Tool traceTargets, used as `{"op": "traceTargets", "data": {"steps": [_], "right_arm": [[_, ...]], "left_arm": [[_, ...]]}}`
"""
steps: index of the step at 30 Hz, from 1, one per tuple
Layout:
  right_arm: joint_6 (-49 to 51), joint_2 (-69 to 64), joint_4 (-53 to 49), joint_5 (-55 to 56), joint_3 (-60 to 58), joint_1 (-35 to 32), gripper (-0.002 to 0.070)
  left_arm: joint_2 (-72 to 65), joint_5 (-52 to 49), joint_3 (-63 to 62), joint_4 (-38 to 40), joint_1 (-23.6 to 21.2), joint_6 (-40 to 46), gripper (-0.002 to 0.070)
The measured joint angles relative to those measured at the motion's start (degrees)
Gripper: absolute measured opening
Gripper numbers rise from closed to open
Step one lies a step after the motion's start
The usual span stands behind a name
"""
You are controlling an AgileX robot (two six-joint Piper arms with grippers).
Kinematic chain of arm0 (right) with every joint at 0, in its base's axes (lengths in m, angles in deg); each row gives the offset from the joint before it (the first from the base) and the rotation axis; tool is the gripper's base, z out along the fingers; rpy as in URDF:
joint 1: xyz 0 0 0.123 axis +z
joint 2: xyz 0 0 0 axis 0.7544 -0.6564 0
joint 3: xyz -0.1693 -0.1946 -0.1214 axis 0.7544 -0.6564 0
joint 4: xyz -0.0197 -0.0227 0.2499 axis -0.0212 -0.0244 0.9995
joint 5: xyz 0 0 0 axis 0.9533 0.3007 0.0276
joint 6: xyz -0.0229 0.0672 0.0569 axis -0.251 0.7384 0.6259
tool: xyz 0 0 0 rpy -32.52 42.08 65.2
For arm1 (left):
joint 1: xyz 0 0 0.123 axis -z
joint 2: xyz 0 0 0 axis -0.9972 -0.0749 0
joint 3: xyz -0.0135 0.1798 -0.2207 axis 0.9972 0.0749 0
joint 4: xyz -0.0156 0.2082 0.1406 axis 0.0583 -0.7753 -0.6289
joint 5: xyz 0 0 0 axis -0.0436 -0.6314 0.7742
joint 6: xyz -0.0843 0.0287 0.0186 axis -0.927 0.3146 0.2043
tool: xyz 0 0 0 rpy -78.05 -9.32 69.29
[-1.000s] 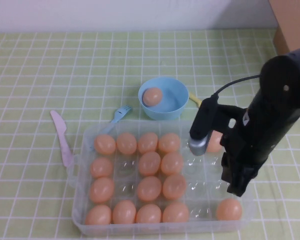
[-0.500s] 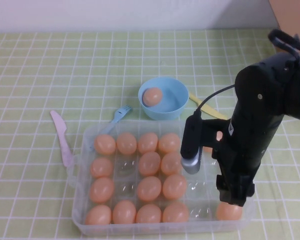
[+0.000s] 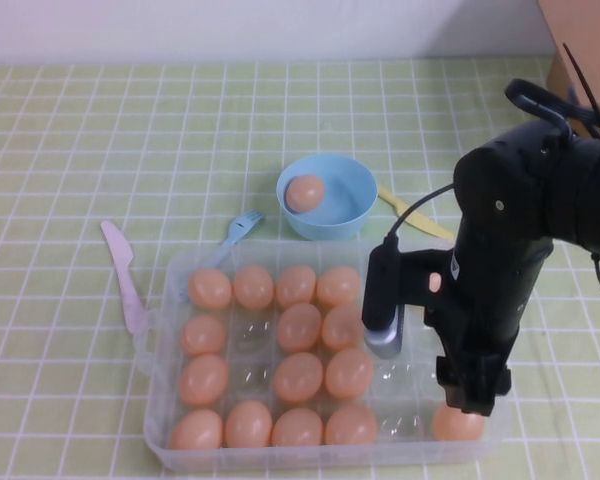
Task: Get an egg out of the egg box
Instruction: Pick up the egg from the plastic box
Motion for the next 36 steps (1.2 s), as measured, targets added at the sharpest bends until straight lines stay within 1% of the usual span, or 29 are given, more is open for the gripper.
{"op": "traceTargets", "data": {"steps": [11, 21, 30, 32, 35, 36], "right_arm": [[-3.7, 0.0, 1.9, 0.6, -3.5, 0.0, 0.042], [-3.9, 0.0, 2.0, 5.2, -5.7, 0.0, 0.042], [-4.1, -1.4, 2.3, 5.9, -6.6, 0.0, 0.042], [-4.1, -1.9, 2.6, 5.9, -6.8, 0.0, 0.041], [-4.1, -2.3, 2.9, 5.9, -6.8, 0.0, 0.0361], [-4.1, -2.3, 2.9, 5.9, -6.8, 0.0, 0.0356]], "left_arm": [[0.0, 0.0, 0.0, 0.0, 0.0, 0.0, -0.0004], [0.0, 0.0, 0.0, 0.0, 0.0, 0.0, -0.0004], [0.0, 0.0, 0.0, 0.0, 0.0, 0.0, -0.0004], [0.0, 0.0, 0.0, 0.0, 0.0, 0.0, -0.0004], [0.0, 0.0, 0.0, 0.0, 0.0, 0.0, -0.0004], [0.0, 0.0, 0.0, 0.0, 0.0, 0.0, -0.0004]]}}
